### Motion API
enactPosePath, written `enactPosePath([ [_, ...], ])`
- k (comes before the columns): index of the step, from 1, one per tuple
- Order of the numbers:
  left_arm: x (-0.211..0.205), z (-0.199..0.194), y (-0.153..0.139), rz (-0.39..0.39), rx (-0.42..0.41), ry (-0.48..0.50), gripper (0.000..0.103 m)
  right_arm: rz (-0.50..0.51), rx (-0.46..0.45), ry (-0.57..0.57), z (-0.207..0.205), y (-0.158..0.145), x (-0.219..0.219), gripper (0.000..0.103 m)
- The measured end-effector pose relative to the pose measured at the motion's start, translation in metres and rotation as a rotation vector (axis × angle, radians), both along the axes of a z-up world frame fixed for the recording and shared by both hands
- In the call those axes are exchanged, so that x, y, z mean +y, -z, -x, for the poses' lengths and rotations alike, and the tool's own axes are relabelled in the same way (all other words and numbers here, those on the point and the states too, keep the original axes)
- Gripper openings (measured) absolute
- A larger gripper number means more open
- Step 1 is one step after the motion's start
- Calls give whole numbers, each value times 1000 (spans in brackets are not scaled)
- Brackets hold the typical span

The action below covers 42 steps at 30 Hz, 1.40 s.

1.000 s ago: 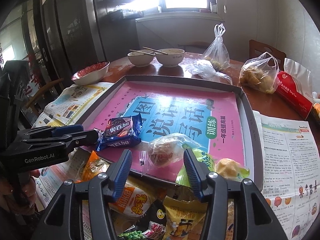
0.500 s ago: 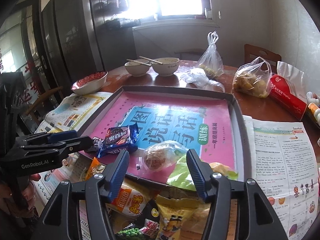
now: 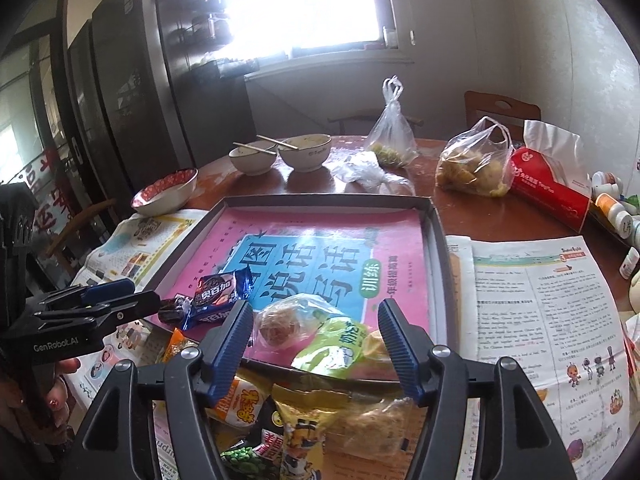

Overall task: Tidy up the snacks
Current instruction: 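Withdraw both tools from the tray back toward the snack pile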

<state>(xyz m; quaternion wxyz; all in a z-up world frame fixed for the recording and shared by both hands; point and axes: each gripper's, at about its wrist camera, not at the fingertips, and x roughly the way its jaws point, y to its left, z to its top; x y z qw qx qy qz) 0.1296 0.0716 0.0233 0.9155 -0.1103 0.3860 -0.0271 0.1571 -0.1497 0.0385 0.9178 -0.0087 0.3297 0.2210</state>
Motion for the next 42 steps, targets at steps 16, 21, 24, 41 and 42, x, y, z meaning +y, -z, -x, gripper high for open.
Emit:
enactPosePath([
  [16,-8,10,-12,24,-24,49,69,-15,-13,7,10,-5,-9,67],
  [21,-9,12,-15,31,-27,60,69,-21,-20,16,13,-8,-13,67],
  [24,-10,14,-17,28,-31,64,69,-22,-25,21,16,-11,-16,67],
  [41,-20,20,-22,27,-40,106,69,-10,-41,54,26,-20,-30,67],
  [42,-21,20,-22,26,-40,110,69,-9,-41,54,27,-20,-30,67],
])
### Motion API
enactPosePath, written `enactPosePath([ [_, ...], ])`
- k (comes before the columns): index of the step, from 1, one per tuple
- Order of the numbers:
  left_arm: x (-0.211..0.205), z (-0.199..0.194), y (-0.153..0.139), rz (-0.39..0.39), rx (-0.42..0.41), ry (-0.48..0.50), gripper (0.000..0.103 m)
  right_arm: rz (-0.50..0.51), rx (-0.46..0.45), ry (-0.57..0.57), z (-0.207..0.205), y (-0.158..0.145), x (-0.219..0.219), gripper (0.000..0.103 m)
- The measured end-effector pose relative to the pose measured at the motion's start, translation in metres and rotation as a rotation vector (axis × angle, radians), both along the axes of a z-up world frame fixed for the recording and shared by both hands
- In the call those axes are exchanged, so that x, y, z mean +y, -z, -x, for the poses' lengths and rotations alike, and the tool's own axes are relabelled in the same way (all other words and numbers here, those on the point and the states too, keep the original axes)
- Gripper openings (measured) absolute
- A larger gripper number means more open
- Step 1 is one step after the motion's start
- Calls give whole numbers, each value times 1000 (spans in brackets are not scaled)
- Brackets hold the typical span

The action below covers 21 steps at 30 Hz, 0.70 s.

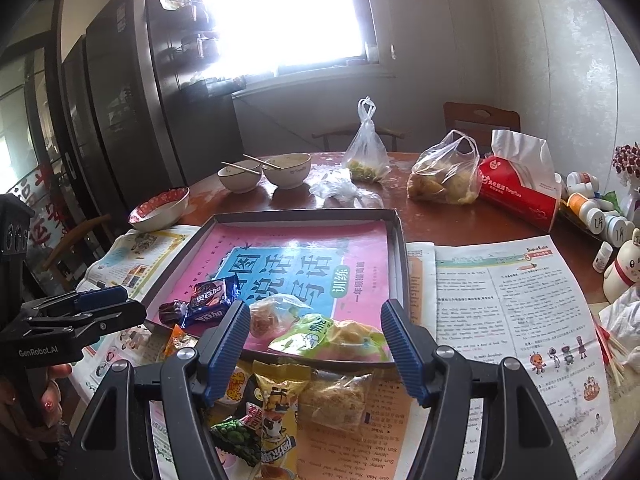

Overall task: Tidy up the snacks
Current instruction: 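Withdraw both tools from the tray back toward the snack pile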

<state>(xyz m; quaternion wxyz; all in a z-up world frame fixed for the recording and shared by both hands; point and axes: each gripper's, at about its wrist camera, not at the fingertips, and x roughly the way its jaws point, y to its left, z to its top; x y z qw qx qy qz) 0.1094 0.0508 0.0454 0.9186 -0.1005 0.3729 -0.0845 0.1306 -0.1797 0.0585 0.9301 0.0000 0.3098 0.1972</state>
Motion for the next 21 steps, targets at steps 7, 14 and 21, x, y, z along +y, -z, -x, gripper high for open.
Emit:
enactPosePath([
  [7,-3,3,0,-2,1,13,69,14,1,0,4,0,0,67],
  [14,-4,7,-1,-3,1,24,69,26,6,-10,10,1,3,67],
  [21,-13,4,10,1,49,70,69,36,22,-22,16,5,5,67],
])
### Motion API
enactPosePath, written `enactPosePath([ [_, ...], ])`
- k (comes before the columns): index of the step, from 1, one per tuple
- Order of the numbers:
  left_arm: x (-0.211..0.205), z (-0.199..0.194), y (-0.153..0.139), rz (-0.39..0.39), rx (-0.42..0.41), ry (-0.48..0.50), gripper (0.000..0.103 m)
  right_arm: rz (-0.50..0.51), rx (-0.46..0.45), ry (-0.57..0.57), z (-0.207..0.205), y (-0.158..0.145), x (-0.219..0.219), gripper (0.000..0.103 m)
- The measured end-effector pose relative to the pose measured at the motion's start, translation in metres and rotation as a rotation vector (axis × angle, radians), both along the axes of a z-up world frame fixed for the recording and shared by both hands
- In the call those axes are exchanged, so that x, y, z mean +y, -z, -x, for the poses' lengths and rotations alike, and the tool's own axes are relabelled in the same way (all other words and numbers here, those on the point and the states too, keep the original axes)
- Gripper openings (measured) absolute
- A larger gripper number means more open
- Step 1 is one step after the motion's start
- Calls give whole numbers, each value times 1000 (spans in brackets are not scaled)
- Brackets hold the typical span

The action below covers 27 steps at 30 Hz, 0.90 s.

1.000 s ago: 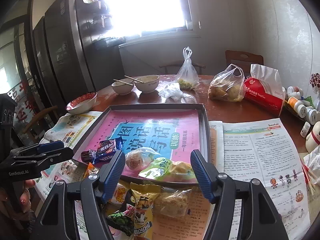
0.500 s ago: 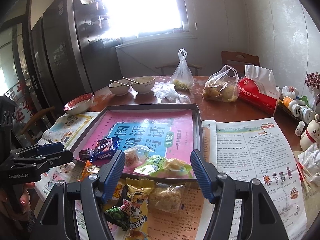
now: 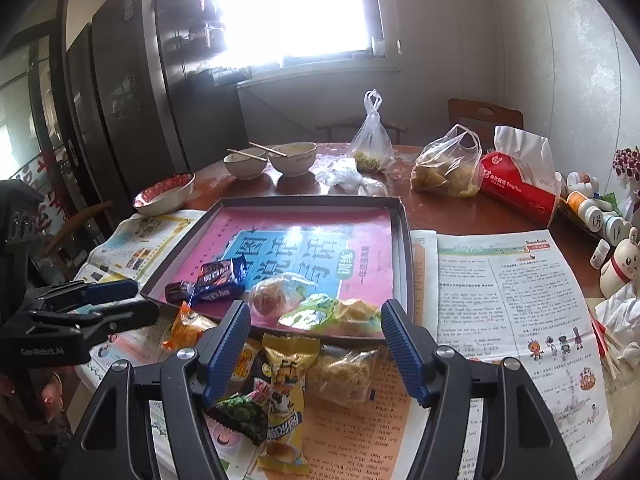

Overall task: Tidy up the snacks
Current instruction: 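Withdraw both tools from the tray back toward the snack pile, then grasp the orange chip bag with the left tool while the right tool grasps the yellow stick snack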

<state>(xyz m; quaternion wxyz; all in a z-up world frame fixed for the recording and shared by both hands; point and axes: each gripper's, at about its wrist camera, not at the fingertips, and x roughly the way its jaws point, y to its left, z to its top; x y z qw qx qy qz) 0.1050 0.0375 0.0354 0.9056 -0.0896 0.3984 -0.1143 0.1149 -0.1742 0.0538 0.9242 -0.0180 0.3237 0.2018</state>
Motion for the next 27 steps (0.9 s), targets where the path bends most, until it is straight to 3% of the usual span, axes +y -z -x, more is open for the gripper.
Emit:
enactPosePath([
  [12,-8,-3,15,11,46,39,69,23,16,-23,11,6,3,67],
  [27,-6,-12,28,67,71,55,69,101,103,-36,26,51,-1,67],
])
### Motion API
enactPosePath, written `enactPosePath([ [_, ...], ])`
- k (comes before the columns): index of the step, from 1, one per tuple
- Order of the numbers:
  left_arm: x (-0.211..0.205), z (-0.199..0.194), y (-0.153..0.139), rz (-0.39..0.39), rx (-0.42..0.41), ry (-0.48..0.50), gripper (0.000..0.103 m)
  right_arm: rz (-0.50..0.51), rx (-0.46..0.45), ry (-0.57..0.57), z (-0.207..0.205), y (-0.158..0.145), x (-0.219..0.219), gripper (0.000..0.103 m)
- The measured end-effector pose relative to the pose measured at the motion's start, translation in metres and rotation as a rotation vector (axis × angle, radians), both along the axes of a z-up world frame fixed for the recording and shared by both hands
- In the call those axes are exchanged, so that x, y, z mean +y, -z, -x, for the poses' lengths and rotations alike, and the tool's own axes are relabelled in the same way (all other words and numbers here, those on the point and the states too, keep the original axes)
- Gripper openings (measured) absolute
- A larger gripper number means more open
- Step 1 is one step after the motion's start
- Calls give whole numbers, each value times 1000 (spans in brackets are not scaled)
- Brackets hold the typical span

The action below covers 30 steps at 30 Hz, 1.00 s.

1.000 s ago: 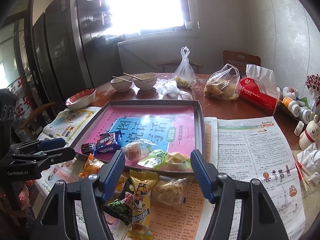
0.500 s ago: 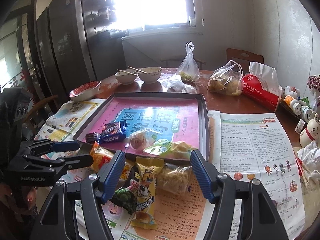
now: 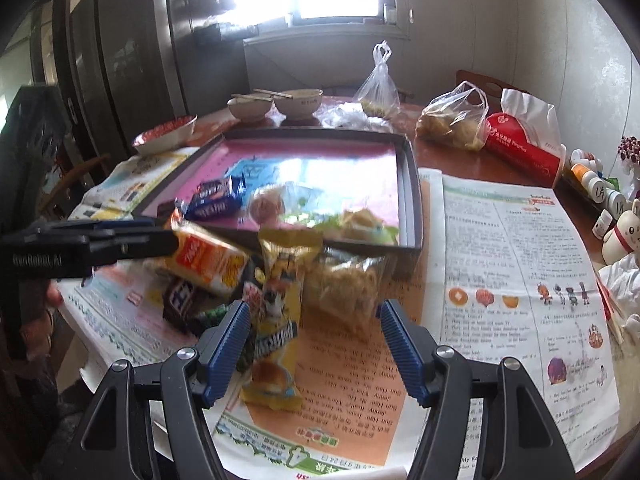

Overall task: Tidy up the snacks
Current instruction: 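Grasp the orange chip bag with the left tool while the right tool grasps the yellow stick snack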

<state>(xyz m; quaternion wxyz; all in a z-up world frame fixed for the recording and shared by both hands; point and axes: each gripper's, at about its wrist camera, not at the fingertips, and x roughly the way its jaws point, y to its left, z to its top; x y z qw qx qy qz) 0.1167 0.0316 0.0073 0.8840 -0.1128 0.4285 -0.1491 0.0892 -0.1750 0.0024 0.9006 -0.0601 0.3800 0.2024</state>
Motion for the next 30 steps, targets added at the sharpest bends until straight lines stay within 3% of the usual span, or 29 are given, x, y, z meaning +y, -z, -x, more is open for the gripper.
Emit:
enactPosePath([
  [9,-5,-2,4,16,12,31,63,17,44,-20,1,16,4,63],
  [18,-8,-10,13,36,43,46,59,24,69,-59,1,27,17,43],
  [20,-7,-12,15,47,49,48,59,20,75,-62,-1,29,19,34],
  [24,-6,-16,19,82,60,53,58,14,90,-59,-6,34,21,28],
  [30,-5,-16,16,87,36,54,43,16,80,-58,-7,34,25,25],
])
